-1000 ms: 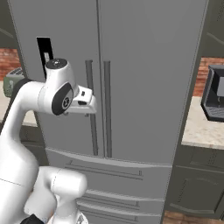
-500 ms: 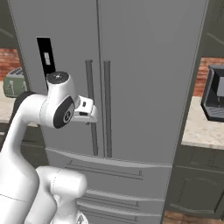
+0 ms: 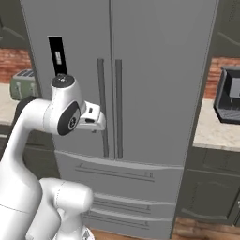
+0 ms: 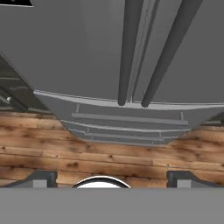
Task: Retrieve the banana and peach from the fridge and place them into the bowl on the dining table.
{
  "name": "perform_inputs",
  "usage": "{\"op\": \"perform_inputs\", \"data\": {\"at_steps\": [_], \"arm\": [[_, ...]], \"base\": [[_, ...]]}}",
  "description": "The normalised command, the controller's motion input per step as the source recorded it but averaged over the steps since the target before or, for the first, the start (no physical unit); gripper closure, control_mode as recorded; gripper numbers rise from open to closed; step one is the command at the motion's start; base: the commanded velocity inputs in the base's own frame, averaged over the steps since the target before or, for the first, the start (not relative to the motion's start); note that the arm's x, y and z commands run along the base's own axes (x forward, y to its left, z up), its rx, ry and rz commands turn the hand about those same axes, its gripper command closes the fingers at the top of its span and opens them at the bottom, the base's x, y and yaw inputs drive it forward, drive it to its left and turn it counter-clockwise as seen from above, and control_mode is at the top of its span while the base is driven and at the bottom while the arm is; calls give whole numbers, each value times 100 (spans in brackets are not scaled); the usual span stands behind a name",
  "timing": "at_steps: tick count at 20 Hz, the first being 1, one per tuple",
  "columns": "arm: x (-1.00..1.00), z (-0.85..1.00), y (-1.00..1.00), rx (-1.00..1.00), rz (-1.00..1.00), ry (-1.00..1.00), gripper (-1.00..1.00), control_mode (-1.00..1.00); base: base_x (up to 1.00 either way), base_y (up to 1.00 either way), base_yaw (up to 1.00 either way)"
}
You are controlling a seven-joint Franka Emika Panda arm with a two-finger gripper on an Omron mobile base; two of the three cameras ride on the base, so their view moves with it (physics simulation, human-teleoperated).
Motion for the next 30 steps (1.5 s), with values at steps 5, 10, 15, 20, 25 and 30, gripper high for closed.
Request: {"op": "perform_inputs", "data": {"at_steps": [5, 10, 15, 20, 25, 30], "arm": [[0, 0, 0, 0, 0, 0, -100, 100], [0, 0, 0, 0, 0, 0, -100, 100], [0, 0, 0, 0, 0, 0, -100, 100], [0, 0, 0, 0, 0, 0, -100, 100], [0, 0, 0, 0, 0, 0, -100, 100], [9, 0, 2, 0, 0, -4, -100, -100]], "base": [[-49, -16, 0], [-22, -36, 0], [-29, -31, 0], [-53, -2, 0], [-49, 0, 0], [-4, 4, 0]]}}
